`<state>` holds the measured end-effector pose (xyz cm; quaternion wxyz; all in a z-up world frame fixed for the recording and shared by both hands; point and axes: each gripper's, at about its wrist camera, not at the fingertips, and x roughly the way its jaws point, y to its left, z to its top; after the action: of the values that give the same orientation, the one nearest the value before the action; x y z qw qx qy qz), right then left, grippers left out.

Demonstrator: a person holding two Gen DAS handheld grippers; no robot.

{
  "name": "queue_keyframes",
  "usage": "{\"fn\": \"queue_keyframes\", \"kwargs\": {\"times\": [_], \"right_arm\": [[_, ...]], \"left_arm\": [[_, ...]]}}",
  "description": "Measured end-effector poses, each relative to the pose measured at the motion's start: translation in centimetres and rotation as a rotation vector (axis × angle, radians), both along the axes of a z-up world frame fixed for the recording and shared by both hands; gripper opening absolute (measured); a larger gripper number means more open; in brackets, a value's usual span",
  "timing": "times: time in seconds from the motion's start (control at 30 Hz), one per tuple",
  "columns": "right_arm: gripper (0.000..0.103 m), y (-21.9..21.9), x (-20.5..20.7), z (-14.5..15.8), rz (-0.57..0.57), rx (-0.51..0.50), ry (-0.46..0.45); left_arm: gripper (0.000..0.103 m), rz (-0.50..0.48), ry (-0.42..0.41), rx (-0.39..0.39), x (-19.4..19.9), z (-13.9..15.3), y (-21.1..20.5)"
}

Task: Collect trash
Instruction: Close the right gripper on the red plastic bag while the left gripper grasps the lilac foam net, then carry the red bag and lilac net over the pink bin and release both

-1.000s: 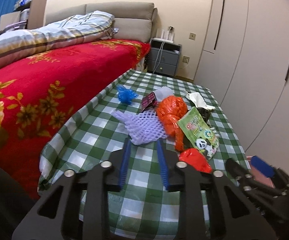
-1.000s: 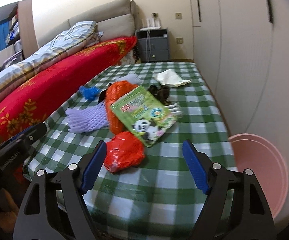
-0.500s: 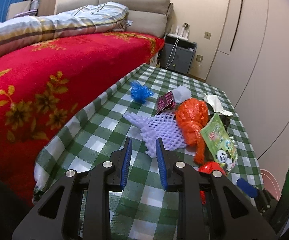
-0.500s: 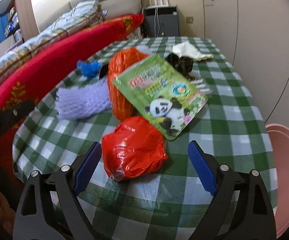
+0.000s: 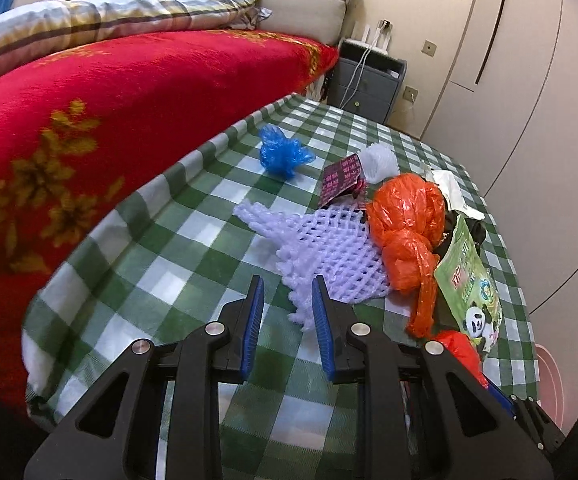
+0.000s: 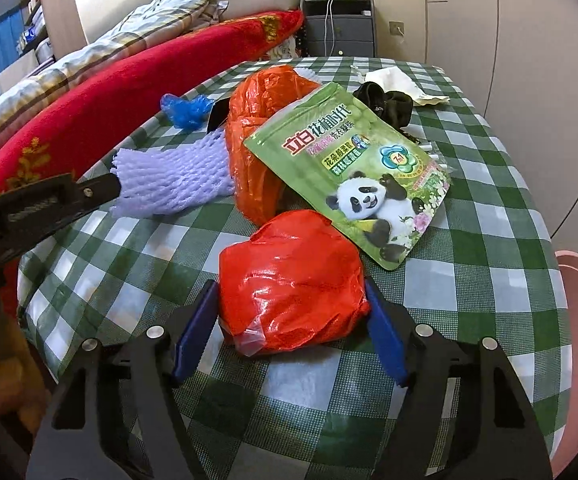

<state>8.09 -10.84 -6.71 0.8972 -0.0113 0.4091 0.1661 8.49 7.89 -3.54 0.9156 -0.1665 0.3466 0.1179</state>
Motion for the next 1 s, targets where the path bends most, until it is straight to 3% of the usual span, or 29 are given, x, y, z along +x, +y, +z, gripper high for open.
{"fn": "queue_keyframes", "kwargs": {"times": [0.4,0.47,0.57,1.0], "right_arm": [[0.069,-0.6,-0.1,0.9,-0.022,-0.005,-0.039],[0.069,-0.6,-0.2,1.3,-0.024,-0.005,-0.049],[0.069,-0.8,-0.3,2.2,-0.034,-0.007,-0.079],[0.069,-1.5,-3.4,6.1,-0.035,-0.008,-0.197]], "left_arm": [[0.025,-0.020,0.005,-0.056,0.6,-0.5,0.0],[0.012,-0.031,0.001,-0.060,0.6,-0.3,-0.1],[0.009,-0.040,-0.010,-0.071,0.3,0.0,0.0],[0.006,-0.053,-0.136,-0.003,-2.8,4.3,-0.4]]}}
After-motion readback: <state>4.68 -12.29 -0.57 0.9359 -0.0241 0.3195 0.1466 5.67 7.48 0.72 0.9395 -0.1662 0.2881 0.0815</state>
